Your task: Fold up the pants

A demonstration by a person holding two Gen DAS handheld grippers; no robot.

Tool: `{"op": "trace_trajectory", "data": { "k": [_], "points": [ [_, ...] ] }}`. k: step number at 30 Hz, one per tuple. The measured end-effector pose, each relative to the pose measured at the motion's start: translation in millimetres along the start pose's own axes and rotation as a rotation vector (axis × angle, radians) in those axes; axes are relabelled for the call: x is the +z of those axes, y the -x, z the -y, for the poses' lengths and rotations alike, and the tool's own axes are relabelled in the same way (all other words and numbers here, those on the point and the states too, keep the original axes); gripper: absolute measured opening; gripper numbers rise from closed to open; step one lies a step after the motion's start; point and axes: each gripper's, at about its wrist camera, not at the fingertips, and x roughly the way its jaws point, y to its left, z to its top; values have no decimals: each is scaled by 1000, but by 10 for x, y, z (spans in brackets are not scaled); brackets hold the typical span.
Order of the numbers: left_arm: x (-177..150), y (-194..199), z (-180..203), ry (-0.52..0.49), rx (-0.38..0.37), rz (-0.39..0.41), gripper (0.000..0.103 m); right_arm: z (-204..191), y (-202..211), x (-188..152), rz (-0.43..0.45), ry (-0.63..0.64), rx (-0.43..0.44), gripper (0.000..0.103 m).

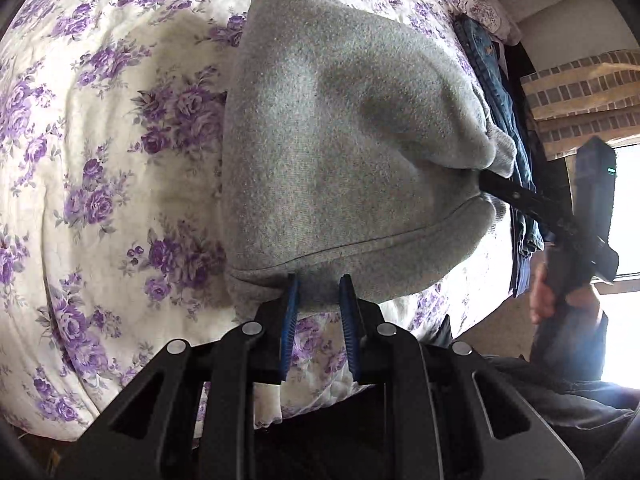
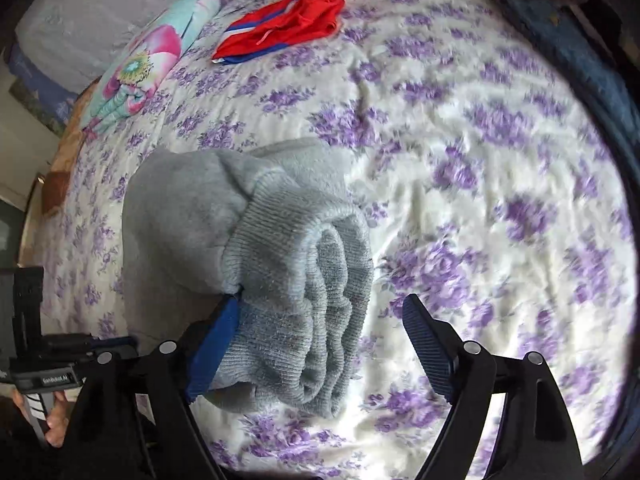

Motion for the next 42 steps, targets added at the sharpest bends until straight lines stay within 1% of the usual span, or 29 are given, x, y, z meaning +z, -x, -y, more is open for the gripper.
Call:
{"op": "trace_trajectory", "data": {
  "k": [3,4,5,6,7,8,9,10,11,15,16,17,18,19,21,22,23,24,26,28,30,33,36,39,42],
  "points": [
    [24,59,-19,9,7,5,20,329,-301,-9,-77,-162,221,85],
    [35,119,-30,13,10,16,20,404,-348,-22,-102,-222,292,82],
    [43,193,-45,22,19,35,20,444,-364,-32,-119,-262,353,76],
    [63,291,-73,31,21,59,20,443,-349,-29,-122,-266,382,76],
    [82,366,-111,41,14,78,20,407,-321,-18,-119,-238,372,76],
    [117,424,-156,59,7,98,26,375,-316,-5,-123,-211,362,77],
    [161,451,-209,72,8,107,31,357,-331,7,-133,-199,355,77],
    [225,439,-258,90,14,108,43,353,-357,14,-141,-199,355,77],
    [286,396,-298,105,4,99,47,347,-381,22,-150,-200,358,77],
    [557,32,-417,170,-96,37,48,298,-443,51,-176,-184,357,77],
    [629,-90,-440,185,-115,18,51,296,-451,63,-181,-178,356,77],
    [686,-170,-434,195,-117,9,60,286,-465,75,-187,-173,357,77],
    [741,-231,-436,203,-125,5,64,277,-487,87,-192,-169,356,77],
    [796,-297,-411,214,-133,0,66,263,-518,95,-197,-164,350,77],
    [866,-352,-302,212,-98,-5,66,193,-559,114,-193,-145,323,75],
    [879,-337,-221,188,-64,6,63,157,-551,116,-184,-128,300,69],
    [869,-303,-139,155,-33,20,55,132,-532,119,-179,-114,290,62],
    [841,-257,-35,113,6,36,52,123,-497,116,-172,-104,285,59],
    [768,-169,111,49,63,69,38,107,-430,112,-156,-90,280,52],
    [712,-112,256,4,109,96,34,94,-373,97,-142,-85,264,50],
    [690,-74,373,-29,148,118,32,46,-303,87,-124,-70,240,48],
    [681,24,456,-44,163,145,30,-40,-133,95,-83,-38,220,46],
    [669,194,457,-54,148,179,30,-126,72,152,-33,-7,221,46],
    [725,371,494,-65,143,217,30,-208,223,286,4,12,231,46],
    [941,499,556,-74,150,242,30,-240,275,533,15,20,244,46]
  ]
}}
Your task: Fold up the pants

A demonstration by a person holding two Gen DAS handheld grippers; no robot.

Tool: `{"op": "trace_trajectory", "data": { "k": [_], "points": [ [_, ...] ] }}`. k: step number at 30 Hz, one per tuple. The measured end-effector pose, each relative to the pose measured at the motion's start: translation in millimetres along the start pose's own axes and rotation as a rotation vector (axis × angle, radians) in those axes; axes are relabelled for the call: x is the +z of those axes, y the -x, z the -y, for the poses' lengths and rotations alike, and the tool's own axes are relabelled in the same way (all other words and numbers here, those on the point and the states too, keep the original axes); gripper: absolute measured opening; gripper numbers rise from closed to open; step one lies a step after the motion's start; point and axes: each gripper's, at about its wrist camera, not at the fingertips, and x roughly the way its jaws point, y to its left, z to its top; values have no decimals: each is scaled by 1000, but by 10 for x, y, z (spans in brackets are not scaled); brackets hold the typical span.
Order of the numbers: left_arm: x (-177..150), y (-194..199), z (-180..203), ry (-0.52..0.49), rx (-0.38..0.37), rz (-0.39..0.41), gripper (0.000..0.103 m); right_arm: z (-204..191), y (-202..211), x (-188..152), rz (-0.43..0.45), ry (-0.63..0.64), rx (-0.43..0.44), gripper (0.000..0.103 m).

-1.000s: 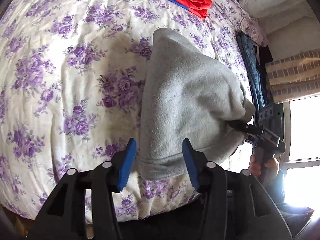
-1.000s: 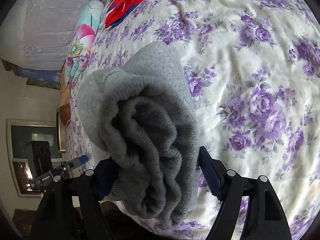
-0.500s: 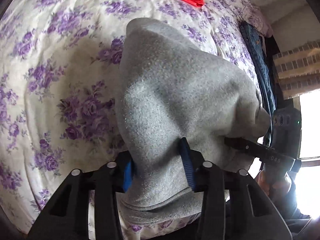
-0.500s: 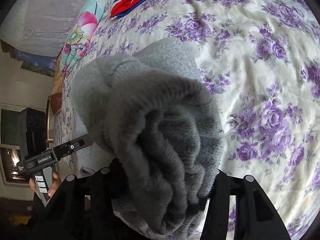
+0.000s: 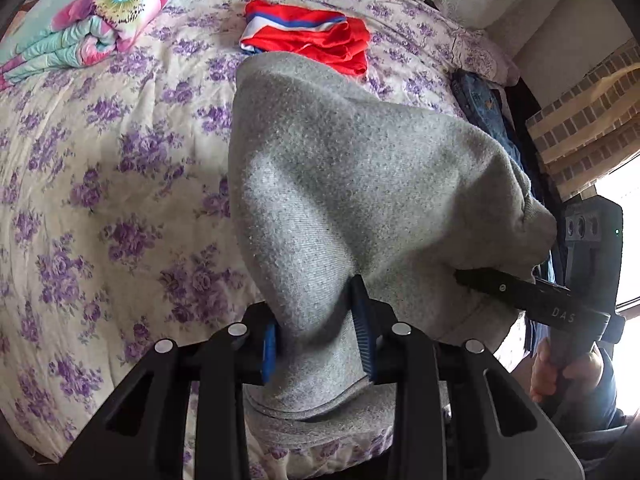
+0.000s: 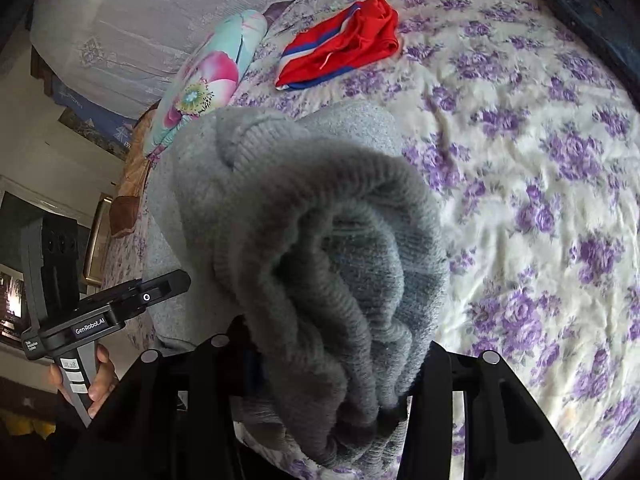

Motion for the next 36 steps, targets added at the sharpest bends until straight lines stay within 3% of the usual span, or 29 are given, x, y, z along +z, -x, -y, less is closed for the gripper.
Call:
{"op": "trace_trajectory", "data": {
  "k": [5,10,13,18,21,23,25,26,29,32,33,35,36],
  "points": [
    [766,-24,-87,7,22,-3,30,-93,-93,870,3,18,3,46],
    [2080,-118,-132,9,61,20,31,-261,-138,2127,64,95,-31,46],
    [2788,-294,-249,62,60,32,31,-247,-306,2834,92,101,-56,46],
    [3502,-755,-398,103,98,14,32,-19,-739,3566,82,91,-76,47],
    [3661,-1237,-587,137,118,-58,34,225,-1141,3716,32,93,-108,49],
    [3655,-1558,-676,140,177,-102,47,388,-1411,3689,0,85,-143,62],
    [3635,-1610,-669,109,241,-52,61,468,-1452,3649,41,85,-113,69],
    [3638,-1591,-657,91,255,-40,64,470,-1431,3655,45,90,-107,70],
    [3631,-1436,-646,77,235,-44,62,397,-1248,3710,34,117,-124,70],
    [3527,-1028,-570,54,228,28,65,230,-802,3704,136,182,-169,70],
    [3452,-834,-526,47,246,68,68,158,-608,3666,180,199,-220,70],
    [3252,-488,-420,45,276,143,90,7,-264,3512,261,236,-316,72],
    [3132,-295,-351,43,274,183,93,-69,-107,3409,289,257,-350,74]
  ]
}}
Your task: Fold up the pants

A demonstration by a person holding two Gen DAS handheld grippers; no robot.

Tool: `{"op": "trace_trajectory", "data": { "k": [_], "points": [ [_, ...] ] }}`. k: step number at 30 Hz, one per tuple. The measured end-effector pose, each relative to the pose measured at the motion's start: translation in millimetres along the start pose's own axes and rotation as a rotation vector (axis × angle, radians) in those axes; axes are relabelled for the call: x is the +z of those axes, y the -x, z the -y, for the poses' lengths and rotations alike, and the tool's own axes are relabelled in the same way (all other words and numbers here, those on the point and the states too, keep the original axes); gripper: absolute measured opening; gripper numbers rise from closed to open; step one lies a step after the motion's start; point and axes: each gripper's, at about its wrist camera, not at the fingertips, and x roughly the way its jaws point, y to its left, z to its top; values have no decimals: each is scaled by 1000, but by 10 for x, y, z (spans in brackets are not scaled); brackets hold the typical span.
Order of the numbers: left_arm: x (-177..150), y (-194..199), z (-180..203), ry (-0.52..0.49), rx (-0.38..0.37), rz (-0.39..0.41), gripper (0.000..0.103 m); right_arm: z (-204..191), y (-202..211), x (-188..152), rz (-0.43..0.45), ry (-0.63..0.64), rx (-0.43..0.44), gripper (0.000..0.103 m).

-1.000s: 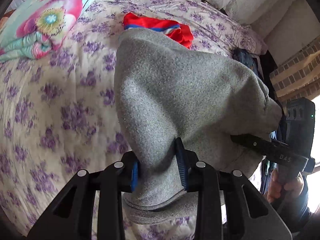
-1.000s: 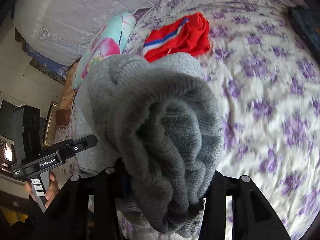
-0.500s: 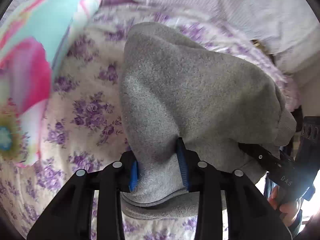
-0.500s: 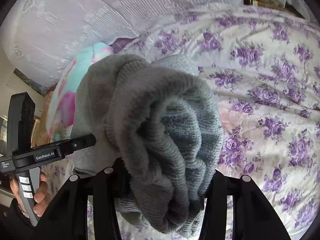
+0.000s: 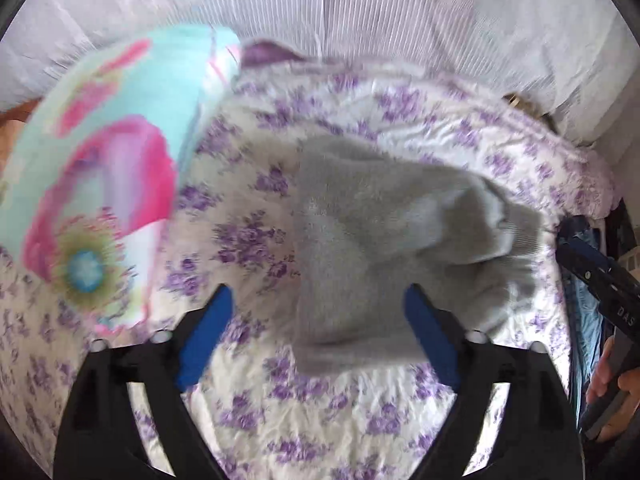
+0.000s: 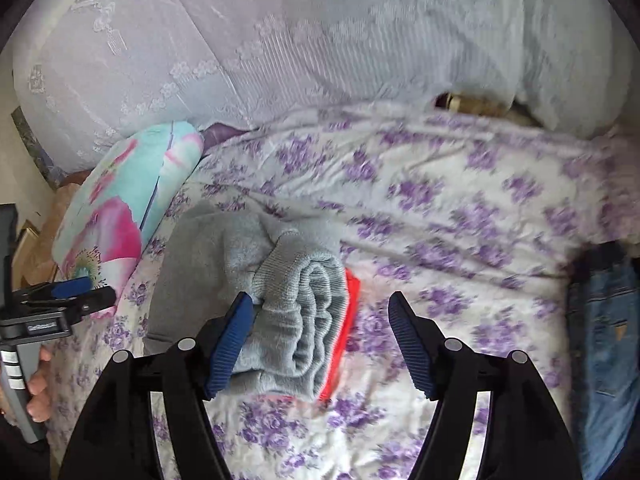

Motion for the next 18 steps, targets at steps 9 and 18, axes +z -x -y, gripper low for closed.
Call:
{"op": "trace_trajectory", "data": {
  "k": [9,18],
  "points": [
    [-1275,1459,345,-93,23,181,98,-580,1239,-983,18,13,-190,99],
    [-2212,2253,355,-73,0,191,98,-1036,2028,-2009,-13,-18,-151,99]
  ]
}}
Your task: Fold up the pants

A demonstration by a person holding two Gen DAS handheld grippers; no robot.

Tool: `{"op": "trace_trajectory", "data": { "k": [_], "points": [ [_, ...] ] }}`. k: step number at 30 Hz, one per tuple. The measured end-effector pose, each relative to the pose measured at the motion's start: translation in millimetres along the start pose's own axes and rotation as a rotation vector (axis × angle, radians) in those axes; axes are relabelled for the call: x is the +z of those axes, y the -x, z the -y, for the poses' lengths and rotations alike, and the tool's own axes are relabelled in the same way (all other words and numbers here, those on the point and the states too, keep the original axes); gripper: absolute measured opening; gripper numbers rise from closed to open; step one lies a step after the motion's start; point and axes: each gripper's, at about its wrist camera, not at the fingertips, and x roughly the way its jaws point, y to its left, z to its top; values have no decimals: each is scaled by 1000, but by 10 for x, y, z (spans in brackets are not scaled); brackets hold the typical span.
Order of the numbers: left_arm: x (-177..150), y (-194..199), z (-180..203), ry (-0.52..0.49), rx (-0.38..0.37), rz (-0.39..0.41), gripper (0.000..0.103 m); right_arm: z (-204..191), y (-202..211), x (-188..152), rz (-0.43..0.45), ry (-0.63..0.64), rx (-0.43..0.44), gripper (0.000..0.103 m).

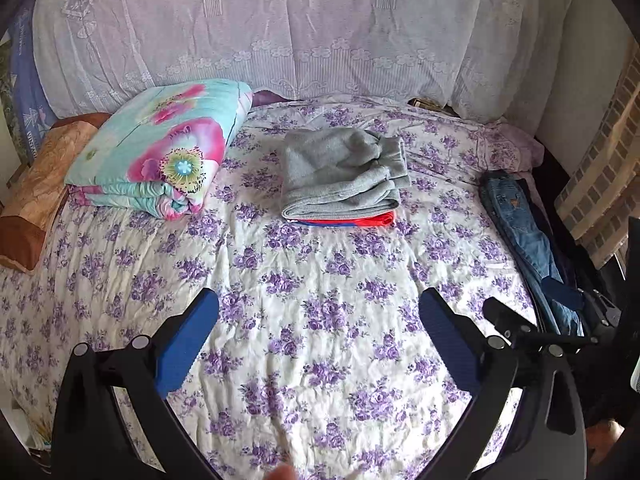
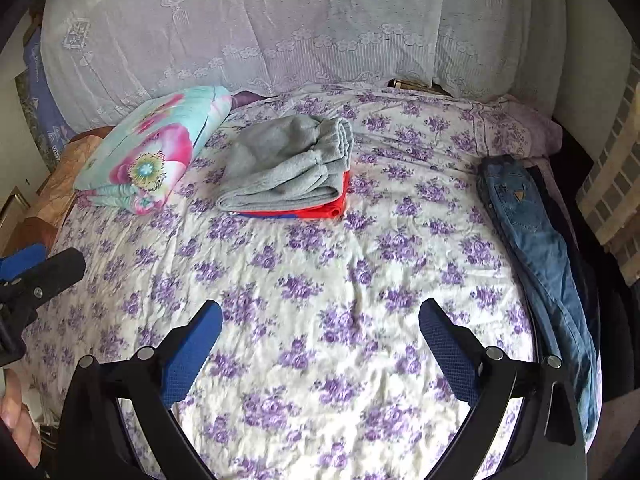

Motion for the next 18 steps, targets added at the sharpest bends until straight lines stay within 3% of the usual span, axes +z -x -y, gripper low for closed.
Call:
{"op": "trace_trajectory", "data": {
  "k": [9,18],
  "points": [
    [-133,549,-1,-3,27,70,98,-54,509,-185,73,-50,-23,99],
    [-208,702,-6,-2,33,88,98,-124,639,-262,88,-45,-4,99]
  ]
}}
